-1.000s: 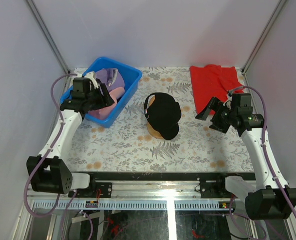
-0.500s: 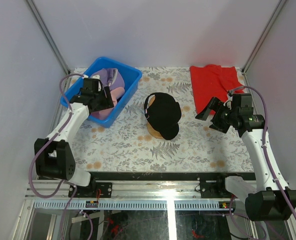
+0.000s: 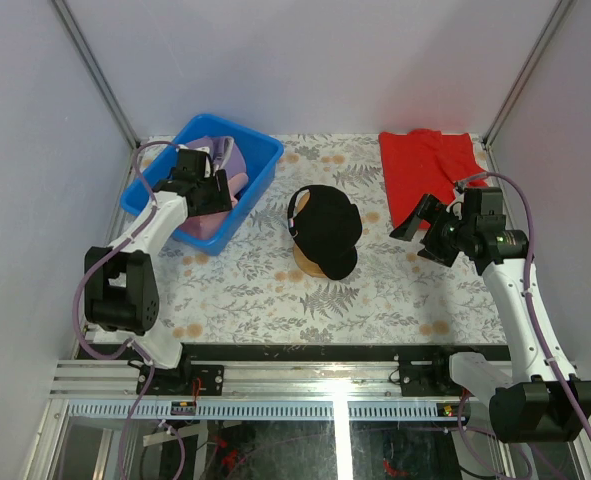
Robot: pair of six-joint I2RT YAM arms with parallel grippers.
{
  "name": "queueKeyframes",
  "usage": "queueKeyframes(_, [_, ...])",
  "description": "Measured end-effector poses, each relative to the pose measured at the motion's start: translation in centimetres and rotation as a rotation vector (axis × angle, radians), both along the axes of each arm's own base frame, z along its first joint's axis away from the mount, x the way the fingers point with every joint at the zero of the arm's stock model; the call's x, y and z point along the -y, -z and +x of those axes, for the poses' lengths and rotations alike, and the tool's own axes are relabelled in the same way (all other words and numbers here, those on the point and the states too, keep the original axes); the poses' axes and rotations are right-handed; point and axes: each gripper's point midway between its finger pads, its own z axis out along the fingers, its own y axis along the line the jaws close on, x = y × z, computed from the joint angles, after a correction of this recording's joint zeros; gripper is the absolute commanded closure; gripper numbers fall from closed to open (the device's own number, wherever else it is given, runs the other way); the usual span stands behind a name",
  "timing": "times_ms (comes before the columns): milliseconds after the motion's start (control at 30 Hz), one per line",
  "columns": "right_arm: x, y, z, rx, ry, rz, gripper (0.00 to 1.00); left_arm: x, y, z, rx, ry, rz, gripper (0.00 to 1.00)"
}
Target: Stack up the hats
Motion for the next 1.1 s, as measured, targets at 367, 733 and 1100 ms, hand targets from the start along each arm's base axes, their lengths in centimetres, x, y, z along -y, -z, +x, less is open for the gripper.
queueKeyframes(367, [-0.1,0.2,0.2,-0.009,0.015,0.012,0.00,0.5,2.6,2.3,-0.043,0.080,0.041,0.79])
queueKeyframes(733, [-0.1,0.7,0.7,-0.030,0.030,0.024,0.00,1.2,5.7,3.5,-0.116,0.107,0.025,1.00])
queueKeyframes(1100, [-0.3,0.9,1.7,-0.029,0.038,0.039,0.01,0.0,-5.8,6.1,0.060,0.019,-0.180,1.00])
